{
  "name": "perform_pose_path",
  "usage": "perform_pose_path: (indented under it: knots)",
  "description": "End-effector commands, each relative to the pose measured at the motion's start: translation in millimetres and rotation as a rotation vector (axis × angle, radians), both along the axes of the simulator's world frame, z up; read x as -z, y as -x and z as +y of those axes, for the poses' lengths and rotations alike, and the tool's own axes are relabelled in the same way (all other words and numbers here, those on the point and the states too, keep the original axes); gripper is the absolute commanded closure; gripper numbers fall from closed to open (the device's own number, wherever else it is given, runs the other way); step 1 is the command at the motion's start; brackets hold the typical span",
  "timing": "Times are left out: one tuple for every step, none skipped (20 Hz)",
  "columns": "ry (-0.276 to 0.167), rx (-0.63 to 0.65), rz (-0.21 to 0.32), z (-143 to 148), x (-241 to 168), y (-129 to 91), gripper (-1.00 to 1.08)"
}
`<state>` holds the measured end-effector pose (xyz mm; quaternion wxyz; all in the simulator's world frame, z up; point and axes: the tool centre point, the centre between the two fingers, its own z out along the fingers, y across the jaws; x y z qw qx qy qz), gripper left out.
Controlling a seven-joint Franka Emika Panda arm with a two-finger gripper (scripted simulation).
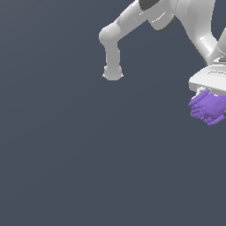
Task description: Pick up the object and move it to a goal position.
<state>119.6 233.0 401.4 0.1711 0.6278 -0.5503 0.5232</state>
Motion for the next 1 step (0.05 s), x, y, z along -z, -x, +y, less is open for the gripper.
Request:
perform_pose_path:
  knots:
    - [0.001,0.002,-0.002,0.5,-0.7,-0.3,1.08]
